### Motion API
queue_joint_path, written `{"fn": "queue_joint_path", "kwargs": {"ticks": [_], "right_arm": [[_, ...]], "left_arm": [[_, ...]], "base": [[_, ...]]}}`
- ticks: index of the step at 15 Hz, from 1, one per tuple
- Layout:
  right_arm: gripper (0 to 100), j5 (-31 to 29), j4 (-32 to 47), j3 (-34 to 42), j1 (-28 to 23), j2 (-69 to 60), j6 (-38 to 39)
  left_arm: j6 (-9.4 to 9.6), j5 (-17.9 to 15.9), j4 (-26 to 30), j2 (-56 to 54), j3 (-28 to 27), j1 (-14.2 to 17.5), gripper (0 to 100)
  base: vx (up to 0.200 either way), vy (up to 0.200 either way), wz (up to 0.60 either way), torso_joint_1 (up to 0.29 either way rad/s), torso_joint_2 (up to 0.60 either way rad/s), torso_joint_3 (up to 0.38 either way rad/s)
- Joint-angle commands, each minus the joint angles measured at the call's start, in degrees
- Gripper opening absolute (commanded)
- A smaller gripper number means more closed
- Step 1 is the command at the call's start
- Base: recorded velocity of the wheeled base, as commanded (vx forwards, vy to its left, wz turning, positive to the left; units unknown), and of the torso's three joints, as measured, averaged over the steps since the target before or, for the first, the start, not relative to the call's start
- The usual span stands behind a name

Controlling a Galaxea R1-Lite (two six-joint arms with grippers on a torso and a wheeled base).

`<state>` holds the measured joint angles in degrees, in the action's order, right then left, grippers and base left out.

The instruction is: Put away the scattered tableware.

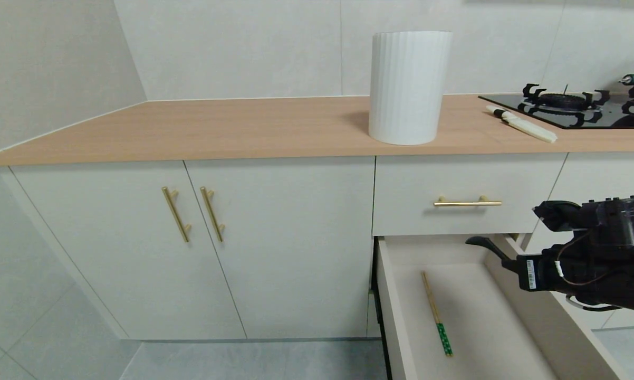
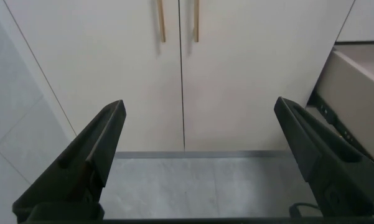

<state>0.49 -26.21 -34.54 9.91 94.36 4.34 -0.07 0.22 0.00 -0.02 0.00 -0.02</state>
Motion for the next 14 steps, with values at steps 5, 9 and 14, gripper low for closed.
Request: {"fn": "queue_joint_path", "kwargs": {"ticks": [5, 9, 14], "right_arm": [[0, -0.14, -4.82, 2.46, 0.99, 2.59, -1.18], [0, -0.22, -5.08, 2.10, 2.31, 8.56, -1.18], [0, -1.54, -13.25, 0.87, 2.39, 25.79, -0.47]], "left_arm": [[-0.01, 0.04, 0.00, 0.02, 0.00, 0.02, 100], [-0.01, 0.04, 0.00, 0.02, 0.00, 0.02, 100], [-0.01, 0.04, 0.00, 0.02, 0.00, 0.02, 100]], "base": [[0.000, 0.000, 0.00, -0.018, 0.07, 0.045], [0.000, 0.000, 0.00, 0.000, 0.00, 0.000], [0.000, 0.000, 0.00, 0.000, 0.00, 0.000]]}}
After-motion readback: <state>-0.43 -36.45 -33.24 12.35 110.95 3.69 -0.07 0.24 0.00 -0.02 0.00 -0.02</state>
